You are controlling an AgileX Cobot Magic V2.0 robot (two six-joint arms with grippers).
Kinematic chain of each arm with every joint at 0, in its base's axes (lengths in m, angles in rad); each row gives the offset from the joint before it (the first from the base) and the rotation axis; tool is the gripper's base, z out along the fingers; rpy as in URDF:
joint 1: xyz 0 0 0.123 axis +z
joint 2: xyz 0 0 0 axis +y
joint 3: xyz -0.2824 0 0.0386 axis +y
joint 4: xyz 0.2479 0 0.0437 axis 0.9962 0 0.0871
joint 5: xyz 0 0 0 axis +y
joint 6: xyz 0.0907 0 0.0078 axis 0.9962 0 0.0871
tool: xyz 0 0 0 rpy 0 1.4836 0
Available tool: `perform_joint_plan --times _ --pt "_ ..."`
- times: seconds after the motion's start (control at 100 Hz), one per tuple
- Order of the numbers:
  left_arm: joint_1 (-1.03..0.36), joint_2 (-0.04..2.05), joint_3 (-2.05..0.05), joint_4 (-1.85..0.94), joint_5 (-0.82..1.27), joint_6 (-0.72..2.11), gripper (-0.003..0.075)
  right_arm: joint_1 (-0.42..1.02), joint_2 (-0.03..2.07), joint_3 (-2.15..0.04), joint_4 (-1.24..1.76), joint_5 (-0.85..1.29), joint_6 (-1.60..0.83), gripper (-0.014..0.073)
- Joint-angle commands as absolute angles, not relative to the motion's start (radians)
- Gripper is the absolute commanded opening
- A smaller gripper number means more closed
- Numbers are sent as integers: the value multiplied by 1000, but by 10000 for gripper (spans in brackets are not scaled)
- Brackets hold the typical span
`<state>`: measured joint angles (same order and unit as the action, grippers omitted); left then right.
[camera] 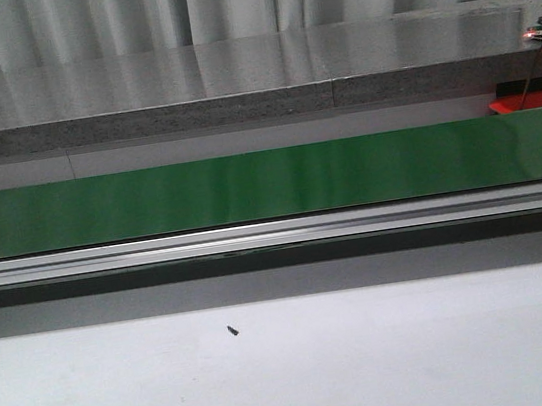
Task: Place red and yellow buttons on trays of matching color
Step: 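Move the left gripper over the red buttons and grasp one, then carry the red button with the left gripper onto the belt and release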
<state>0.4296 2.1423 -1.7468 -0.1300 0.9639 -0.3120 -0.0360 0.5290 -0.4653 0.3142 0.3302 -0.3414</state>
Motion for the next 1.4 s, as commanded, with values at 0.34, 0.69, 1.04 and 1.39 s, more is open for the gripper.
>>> perform_joint_plan --times 0.34,0.69,1.04,1.39 --pt "431 2098 -1782 -146 891 -325 182 -35 528 -489 322 249 -350 -67" --pt "431 2006 -1800 -140 964 -260 171 -35 528 -489 322 249 -350 -67" --pt "413 1887 -1788 -126 1029 -152 169 -35 528 -489 322 249 -350 -67" --pt "326 1763 -1631 -87 951 -108 169 -35 528 -489 322 248 -350 -67"
